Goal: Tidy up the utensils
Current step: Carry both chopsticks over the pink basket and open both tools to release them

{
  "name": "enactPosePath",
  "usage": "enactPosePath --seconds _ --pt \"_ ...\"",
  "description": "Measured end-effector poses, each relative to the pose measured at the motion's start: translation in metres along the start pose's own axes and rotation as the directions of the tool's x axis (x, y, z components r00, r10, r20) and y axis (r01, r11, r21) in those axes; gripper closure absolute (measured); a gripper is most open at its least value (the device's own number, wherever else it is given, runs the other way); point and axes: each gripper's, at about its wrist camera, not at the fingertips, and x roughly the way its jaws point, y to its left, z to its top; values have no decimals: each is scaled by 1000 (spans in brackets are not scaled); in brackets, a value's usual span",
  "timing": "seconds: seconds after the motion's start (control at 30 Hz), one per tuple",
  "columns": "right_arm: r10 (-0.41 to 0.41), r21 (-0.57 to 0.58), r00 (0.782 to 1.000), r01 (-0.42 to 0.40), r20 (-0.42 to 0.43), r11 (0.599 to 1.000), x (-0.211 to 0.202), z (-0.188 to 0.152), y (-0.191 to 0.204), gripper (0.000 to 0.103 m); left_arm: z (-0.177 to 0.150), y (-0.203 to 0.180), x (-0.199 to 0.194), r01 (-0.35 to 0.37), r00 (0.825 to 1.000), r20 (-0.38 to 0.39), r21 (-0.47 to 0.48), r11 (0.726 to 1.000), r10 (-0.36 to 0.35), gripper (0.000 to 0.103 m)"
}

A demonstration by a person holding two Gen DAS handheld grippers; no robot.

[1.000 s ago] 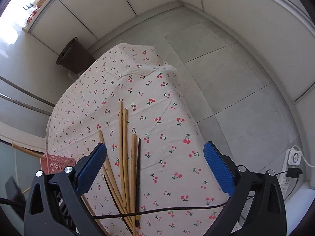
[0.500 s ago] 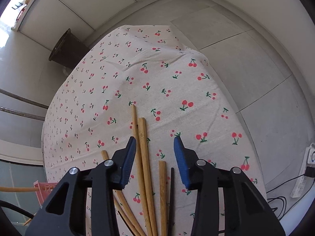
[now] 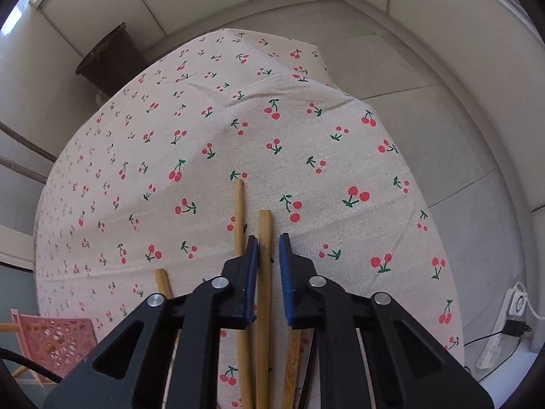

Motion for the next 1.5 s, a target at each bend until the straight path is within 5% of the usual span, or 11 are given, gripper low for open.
enactPosePath --seconds 0.23,0.43,0.8,1.27,1.43,1.5 --pt "41 13 998 -41 54 999 -12 -7 -4 96 0 5 -8 -10 1000 30 -5 1000 10 98" --pt "110 -75 977 -98 180 992 -83 -20 1 95 0 15 -32 -3 996 89 -31 1000 6 98" --pt "287 -203 882 -224 374 953 -239 -86 -2 95 4 34 -86 30 975 223 -87 996 -10 98" --pt "516 -280 731 -433 446 857 -339 -81 28 95 77 66 -137 -88 893 413 -232 969 180 98" --pt "546 -302 714 -455 438 837 -340 -66 46 95 101 80 -113 -144 883 400 -267 953 246 98" --pt "546 -306 718 -453 431 837 -334 -62 53 95 105 88 -96 -153 893 373 -279 948 254 97"
